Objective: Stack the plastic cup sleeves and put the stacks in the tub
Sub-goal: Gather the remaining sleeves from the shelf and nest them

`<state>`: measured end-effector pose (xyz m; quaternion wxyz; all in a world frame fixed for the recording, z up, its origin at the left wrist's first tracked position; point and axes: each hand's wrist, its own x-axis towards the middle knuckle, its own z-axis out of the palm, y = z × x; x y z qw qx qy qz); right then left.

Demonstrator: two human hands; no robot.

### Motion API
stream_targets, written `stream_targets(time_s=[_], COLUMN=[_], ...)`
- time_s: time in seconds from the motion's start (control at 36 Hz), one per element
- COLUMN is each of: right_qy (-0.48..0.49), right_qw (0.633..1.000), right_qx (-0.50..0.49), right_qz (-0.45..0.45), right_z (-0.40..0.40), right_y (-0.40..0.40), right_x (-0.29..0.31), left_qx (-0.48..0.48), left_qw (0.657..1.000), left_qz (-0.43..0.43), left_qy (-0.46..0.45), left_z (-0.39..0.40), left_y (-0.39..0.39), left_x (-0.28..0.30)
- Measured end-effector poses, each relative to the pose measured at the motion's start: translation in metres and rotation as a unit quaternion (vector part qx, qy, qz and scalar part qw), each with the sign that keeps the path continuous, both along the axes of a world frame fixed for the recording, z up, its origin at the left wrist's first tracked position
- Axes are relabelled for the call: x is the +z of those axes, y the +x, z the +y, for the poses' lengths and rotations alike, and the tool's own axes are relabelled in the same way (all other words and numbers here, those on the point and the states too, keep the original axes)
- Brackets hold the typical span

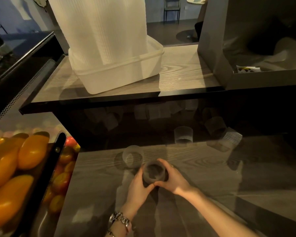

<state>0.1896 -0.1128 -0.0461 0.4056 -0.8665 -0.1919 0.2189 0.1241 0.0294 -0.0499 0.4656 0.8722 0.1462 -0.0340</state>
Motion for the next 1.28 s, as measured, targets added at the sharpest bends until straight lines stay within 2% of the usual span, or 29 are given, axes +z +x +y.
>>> stream_targets(time_s=[0.11, 0.22, 0.31, 0.42, 0.47, 0.61, 0.75, 1.0, 1.19, 1.28], right_qy=[0.012, 0.087, 0.121, 0.098, 0.068, -0.001, -0.044, 0.099, 0.191, 0.221], right_qw=[0.999, 0.991, 0.983, 0.985, 0.989, 0.986, 0.979, 0.968, 0.961, 0.956], right_qx=[0.01, -0.014, -0.059, -0.085, -0.069, -0.066, -0.049, -0.084, -0.121, -0.122], right_qz=[0.038, 0.105, 0.128, 0.112, 0.111, 0.155, 0.195, 0.217, 0.159, 0.149], right_z=[-0.002, -0.002, 0.008, 0.029, 0.039, 0.06, 0.07, 0.07, 0.064, 0.057], right_y=[0.004, 0.01, 0.017, 0.032, 0.039, 0.054, 0.06, 0.057, 0.056, 0.054], right_x=[-0.003, 0.003, 0.012, 0.023, 0.026, 0.03, 0.035, 0.041, 0.043, 0.047], left_qx=[0.011, 0.046, 0.109, 0.22, 0.242, 0.216, 0.192, 0.233, 0.24, 0.226], left_qw=[1.0, 0.999, 0.993, 0.968, 0.963, 0.96, 0.96, 0.937, 0.924, 0.932], left_qz=[0.0, 0.01, -0.043, -0.077, -0.051, 0.065, 0.089, -0.007, -0.046, -0.051], left_qy=[-0.011, -0.014, -0.022, -0.095, -0.104, -0.165, -0.181, -0.258, -0.292, -0.279], left_z=[0.001, 0.011, 0.022, 0.036, 0.045, 0.058, 0.064, 0.056, 0.05, 0.045], left_y=[-0.004, -0.013, -0.021, -0.019, -0.01, 0.018, 0.032, 0.033, 0.04, 0.043], left_x=[-0.001, -0.003, -0.004, -0.004, -0.007, -0.011, -0.003, 0.014, 0.03, 0.04])
